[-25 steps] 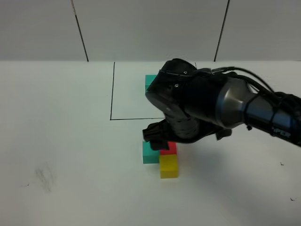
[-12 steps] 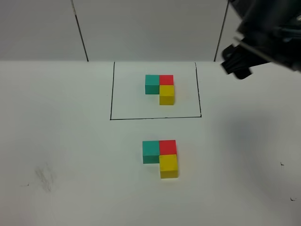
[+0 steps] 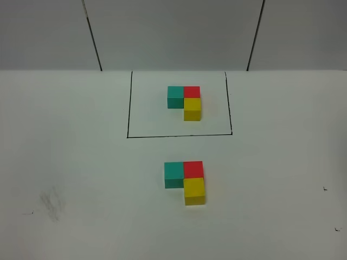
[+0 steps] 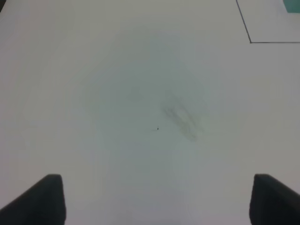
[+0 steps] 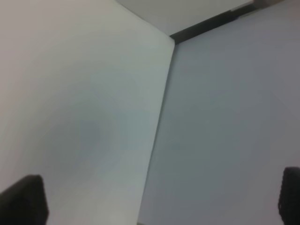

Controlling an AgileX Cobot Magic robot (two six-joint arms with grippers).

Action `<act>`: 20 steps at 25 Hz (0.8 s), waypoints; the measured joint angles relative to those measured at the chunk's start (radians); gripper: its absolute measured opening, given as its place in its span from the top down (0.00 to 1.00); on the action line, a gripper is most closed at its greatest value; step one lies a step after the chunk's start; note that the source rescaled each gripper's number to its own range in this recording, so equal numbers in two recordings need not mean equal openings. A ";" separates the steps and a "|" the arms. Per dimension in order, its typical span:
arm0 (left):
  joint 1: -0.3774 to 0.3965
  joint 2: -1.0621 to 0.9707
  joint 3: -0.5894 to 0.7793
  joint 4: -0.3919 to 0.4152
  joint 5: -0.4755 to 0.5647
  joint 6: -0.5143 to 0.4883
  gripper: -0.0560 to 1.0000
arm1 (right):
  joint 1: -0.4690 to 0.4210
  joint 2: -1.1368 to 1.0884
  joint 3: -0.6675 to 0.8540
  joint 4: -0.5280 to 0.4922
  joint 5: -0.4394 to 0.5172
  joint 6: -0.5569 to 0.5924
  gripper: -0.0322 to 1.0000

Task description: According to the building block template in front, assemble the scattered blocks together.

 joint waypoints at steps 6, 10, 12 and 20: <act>0.000 0.000 0.000 0.000 0.000 0.000 0.18 | -0.161 -0.274 0.087 0.105 0.001 -0.064 0.00; 0.000 0.000 0.000 0.000 0.000 0.000 0.18 | -0.169 -0.493 0.188 0.121 0.003 0.043 0.00; 0.000 0.000 0.000 0.000 0.000 0.000 0.18 | -0.169 -0.601 0.252 0.131 0.005 0.153 0.00; 0.000 0.000 0.000 0.000 0.000 0.000 0.18 | -0.170 -0.920 0.549 0.231 0.007 0.337 0.00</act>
